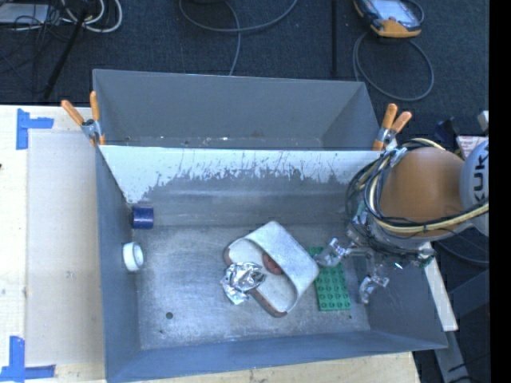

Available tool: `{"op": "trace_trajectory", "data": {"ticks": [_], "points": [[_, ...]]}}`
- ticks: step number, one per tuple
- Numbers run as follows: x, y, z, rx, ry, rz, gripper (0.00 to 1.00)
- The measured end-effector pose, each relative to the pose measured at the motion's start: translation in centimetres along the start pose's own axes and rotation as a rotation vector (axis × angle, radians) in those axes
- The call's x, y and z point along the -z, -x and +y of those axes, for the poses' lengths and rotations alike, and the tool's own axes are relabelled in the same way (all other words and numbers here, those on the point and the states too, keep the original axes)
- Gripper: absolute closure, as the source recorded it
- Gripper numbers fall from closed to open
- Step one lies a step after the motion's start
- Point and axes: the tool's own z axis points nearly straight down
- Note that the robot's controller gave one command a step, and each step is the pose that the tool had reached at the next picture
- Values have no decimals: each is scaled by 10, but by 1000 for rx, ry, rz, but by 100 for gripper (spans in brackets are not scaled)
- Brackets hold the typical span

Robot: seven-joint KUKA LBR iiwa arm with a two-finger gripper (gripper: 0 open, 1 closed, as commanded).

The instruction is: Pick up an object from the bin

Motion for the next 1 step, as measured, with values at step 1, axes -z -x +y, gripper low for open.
{"op": "trace_trajectory", "data": {"ticks": [1], "points": [[2,9,12,210,-15,-2,0]]}}
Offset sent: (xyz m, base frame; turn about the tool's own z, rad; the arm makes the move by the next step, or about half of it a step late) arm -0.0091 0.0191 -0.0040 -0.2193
